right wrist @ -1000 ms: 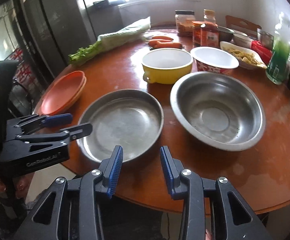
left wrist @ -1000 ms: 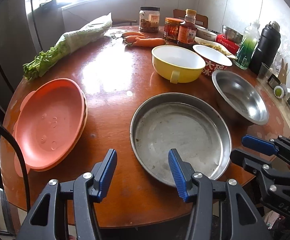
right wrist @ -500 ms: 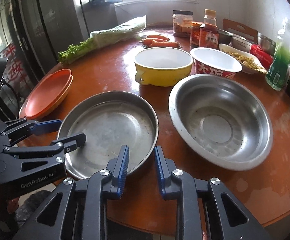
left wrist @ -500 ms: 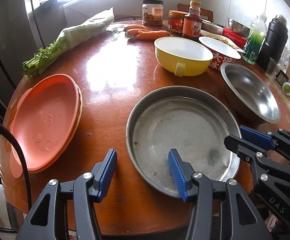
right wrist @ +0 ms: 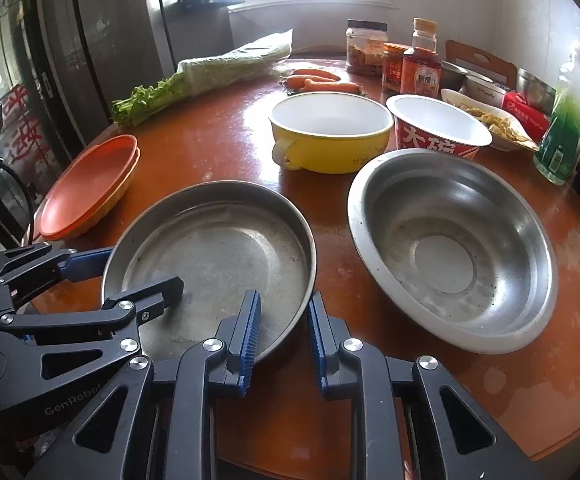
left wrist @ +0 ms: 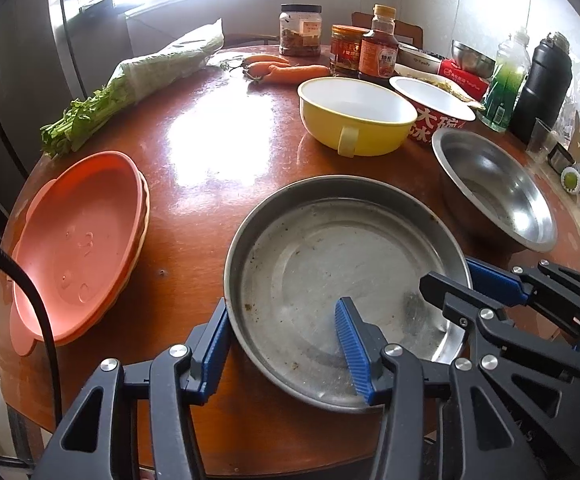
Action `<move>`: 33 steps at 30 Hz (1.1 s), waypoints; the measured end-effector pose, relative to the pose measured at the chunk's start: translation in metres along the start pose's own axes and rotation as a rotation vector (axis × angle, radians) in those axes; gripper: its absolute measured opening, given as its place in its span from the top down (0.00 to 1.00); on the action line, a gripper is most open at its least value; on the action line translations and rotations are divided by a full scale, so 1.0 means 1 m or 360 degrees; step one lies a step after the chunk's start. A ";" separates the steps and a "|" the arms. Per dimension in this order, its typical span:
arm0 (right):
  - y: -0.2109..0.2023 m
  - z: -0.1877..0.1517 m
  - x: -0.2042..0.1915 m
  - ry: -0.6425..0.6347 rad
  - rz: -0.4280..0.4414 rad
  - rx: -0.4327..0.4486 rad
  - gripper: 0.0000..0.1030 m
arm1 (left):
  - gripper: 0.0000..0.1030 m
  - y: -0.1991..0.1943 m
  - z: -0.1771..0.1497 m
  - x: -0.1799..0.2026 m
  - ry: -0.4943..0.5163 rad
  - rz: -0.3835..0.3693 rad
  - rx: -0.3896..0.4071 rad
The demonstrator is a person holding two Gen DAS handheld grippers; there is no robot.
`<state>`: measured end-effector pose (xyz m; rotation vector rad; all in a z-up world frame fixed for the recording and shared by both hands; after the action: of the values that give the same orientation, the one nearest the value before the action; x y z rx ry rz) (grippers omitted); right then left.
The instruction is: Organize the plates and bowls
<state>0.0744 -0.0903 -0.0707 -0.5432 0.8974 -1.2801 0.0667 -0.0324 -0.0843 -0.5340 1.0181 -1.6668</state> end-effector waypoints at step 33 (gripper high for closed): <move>-0.022 0.004 -0.024 -0.0003 0.0091 0.0050 0.77 | 0.53 -0.039 0.003 -0.023 -0.0029 0.0015 0.0124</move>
<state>0.0643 -0.0733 -0.0446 -0.4910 0.8840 -1.2398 0.0550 -0.0085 -0.0470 -0.4914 0.9375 -1.6833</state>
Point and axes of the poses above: each gripper's, at about its wrist camera, not at the fingertips, and y roughly the way its jaws point, x to its right, z to its top, the point moved 6 cm from there along y, roughly the way its jaws point, and after that the axes turned 15 degrees about y, right-handed, at the moved point
